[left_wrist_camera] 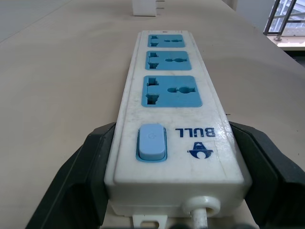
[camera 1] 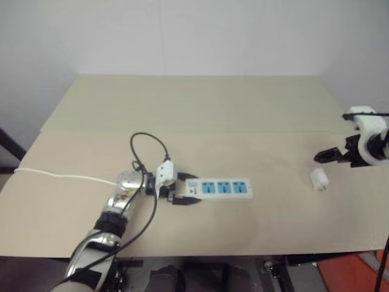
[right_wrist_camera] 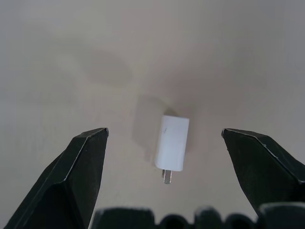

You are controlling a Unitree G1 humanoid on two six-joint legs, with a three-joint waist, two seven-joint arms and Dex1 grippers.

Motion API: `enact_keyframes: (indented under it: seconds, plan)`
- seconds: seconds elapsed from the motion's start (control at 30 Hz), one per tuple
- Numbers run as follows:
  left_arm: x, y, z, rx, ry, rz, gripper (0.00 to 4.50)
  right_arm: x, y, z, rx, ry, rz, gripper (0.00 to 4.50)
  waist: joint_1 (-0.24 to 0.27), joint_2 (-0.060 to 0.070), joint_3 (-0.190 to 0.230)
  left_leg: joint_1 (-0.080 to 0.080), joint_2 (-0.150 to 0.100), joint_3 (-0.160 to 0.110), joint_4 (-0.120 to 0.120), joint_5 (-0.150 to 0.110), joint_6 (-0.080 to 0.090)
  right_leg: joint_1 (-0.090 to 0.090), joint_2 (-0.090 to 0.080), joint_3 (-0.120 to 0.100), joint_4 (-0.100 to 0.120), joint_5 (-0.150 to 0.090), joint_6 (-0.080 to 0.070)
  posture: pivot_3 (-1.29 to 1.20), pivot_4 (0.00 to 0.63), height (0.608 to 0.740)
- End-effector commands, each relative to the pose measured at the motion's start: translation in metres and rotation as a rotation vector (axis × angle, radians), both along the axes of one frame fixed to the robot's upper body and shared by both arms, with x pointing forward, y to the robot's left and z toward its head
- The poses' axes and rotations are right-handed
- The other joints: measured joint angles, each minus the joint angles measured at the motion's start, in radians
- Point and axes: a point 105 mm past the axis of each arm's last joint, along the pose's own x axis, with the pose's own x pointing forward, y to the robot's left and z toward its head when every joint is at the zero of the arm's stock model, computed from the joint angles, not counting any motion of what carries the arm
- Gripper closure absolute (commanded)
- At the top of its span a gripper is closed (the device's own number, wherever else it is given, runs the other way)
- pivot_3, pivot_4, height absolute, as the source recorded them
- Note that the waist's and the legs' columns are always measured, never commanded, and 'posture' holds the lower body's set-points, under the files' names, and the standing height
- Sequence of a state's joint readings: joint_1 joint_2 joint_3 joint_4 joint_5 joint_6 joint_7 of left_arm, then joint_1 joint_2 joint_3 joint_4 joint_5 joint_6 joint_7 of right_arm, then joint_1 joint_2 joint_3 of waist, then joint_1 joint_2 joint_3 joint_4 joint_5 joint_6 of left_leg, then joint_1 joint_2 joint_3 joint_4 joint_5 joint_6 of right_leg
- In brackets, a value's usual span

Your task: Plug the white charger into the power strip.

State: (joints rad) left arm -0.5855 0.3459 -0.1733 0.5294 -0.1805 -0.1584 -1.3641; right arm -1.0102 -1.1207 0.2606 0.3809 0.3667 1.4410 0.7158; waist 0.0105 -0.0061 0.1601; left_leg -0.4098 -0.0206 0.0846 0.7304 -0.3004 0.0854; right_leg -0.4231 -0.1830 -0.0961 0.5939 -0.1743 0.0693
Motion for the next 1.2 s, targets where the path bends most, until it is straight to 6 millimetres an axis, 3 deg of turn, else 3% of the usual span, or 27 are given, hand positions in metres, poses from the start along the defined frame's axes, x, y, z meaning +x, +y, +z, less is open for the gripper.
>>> enact_keyframes:
  seconds: [0.03, 0.4, 1.2]
  plan:
    - [-0.005, -0.007, -0.009, 0.031, 0.018, -0.03, 1.23, 0.009, -0.006, 0.003, -0.036, -0.014, 0.004, 0.0, 0.0, 0.0, 0.0, 0.0, 0.0, 0.0, 0.0, 0.0, 0.0, 0.0, 0.0, 0.0, 0.0, 0.0, 0.0, 0.0, 0.15, 0.74]
    - [-0.007, -0.008, -0.011, 0.021, 0.014, -0.015, 1.23, 0.032, -0.004, -0.016, -0.027, 0.054, 0.023, 0.0, -0.002, 0.002, -0.001, 0.0, -0.001, 0.0, 0.0, 0.0, 0.0, 0.001, 0.0, 0.0, 0.001, 0.0, 0.0, 0.0, 0.15, 0.74]
    - [-0.012, -0.004, -0.01, 0.019, 0.021, 0.012, 1.23, 0.04, -0.003, -0.044, -0.039, 0.128, 0.048, 0.0, -0.024, 0.006, -0.003, 0.002, -0.001, 0.0, -0.001, 0.001, -0.002, 0.002, 0.001, 0.0, 0.001, 0.0, 0.001, 0.0, 0.15, 0.74]
